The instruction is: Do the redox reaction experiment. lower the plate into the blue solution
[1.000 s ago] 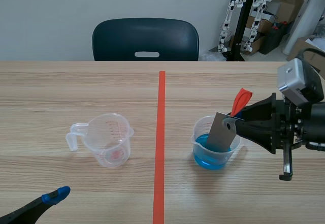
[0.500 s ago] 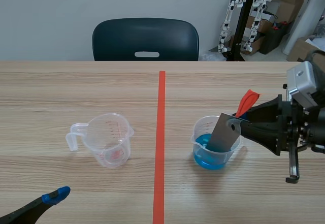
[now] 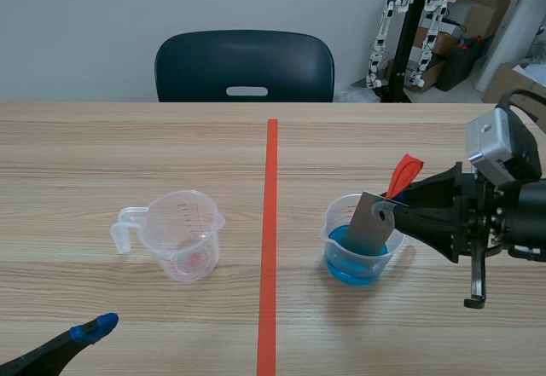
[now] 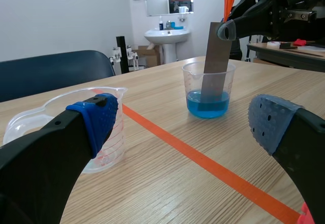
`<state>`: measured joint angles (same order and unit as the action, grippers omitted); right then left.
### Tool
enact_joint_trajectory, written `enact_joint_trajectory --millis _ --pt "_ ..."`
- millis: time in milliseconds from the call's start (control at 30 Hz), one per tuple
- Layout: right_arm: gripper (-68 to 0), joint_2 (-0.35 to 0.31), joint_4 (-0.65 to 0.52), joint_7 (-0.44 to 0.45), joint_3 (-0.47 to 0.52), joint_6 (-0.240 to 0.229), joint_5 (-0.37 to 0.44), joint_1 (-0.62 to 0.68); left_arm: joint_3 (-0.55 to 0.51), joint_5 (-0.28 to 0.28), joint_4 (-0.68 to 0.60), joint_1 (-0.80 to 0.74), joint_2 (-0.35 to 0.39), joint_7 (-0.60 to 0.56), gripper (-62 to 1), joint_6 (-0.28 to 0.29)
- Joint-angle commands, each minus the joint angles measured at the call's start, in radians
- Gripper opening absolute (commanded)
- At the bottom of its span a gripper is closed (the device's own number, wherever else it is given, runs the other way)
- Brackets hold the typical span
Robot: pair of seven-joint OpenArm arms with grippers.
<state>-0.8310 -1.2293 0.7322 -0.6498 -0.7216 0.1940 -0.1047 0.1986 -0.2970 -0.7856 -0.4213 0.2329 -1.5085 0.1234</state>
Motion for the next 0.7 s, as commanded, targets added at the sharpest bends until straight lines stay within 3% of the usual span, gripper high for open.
enact_joint_trajectory --millis 0,233,400,667 --pt "-66.9 -0.011 -0.004 0.018 0.015 -0.001 0.015 -0.012 0.001 0.0 -0.01 -0.01 -0.005 -0.045 -6.7 -0.002" --pt "-66.9 -0.011 -0.004 0.013 0.015 0.003 0.015 -0.012 0.001 0.0 -0.01 -0.01 -0.005 -0.045 -6.7 -0.002" --pt "-66.9 -0.011 -0.003 -0.011 0.015 0.059 0.016 -0.012 0.001 0.0 -0.01 -0.01 -0.005 -0.045 -6.7 -0.002" --pt "-66.9 -0.011 -0.003 -0.008 0.015 0.06 0.019 -0.012 0.001 0.0 -0.01 -0.01 -0.005 -0.045 -6.7 -0.002"
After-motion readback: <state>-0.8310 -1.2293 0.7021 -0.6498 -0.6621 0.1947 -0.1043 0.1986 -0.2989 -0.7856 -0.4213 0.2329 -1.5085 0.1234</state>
